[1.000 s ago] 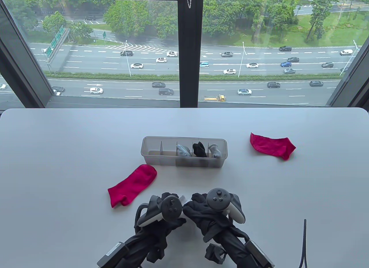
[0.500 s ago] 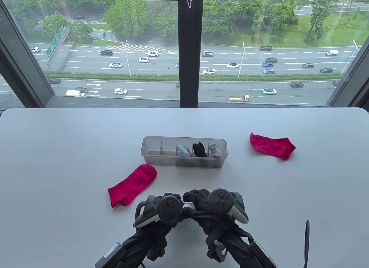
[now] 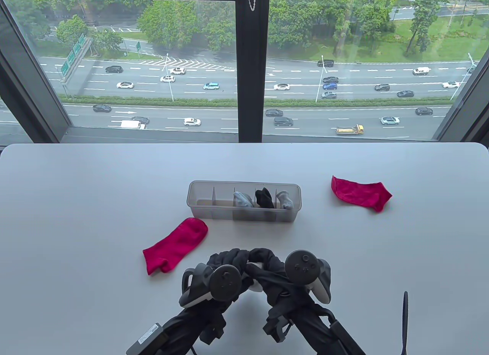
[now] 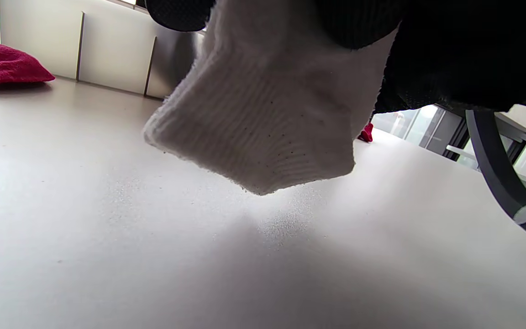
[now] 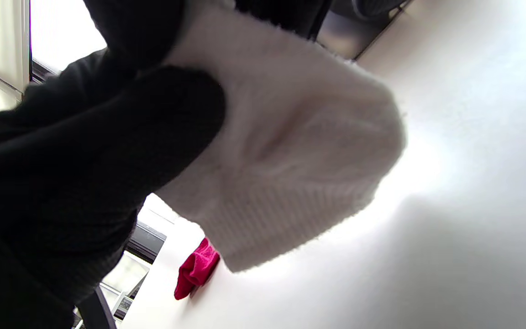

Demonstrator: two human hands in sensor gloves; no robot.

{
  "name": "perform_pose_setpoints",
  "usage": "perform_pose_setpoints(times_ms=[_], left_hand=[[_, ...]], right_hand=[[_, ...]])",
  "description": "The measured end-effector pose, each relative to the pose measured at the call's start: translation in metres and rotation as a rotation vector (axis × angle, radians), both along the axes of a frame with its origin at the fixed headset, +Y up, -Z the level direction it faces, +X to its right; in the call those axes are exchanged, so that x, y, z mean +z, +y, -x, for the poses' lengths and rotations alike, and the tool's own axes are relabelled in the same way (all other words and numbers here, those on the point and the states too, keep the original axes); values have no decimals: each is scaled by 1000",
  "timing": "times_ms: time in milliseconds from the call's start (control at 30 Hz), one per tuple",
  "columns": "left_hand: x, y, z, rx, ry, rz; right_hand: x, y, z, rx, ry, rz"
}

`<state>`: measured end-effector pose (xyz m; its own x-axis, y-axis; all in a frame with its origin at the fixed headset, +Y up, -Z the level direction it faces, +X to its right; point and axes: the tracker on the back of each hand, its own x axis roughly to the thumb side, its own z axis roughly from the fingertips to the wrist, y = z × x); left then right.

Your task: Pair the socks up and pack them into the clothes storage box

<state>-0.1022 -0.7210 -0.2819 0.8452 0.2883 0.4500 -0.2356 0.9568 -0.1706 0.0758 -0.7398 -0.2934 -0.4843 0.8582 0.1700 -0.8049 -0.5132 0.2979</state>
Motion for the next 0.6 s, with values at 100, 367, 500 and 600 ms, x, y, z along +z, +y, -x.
perform_pose_setpoints(times_ms=[100, 367, 500, 600], left_hand=[[-2, -1, 2, -36, 62, -15], [-15, 0, 19, 37, 53, 97], [-17, -4, 25, 82, 19, 166], [-12, -4, 19, 14, 39, 100]], right_hand=[[1, -1, 6, -20, 33, 35], [6, 2, 17, 120, 138, -63], [4, 5, 14, 157, 108, -109], [2, 5, 12, 217, 104, -162]])
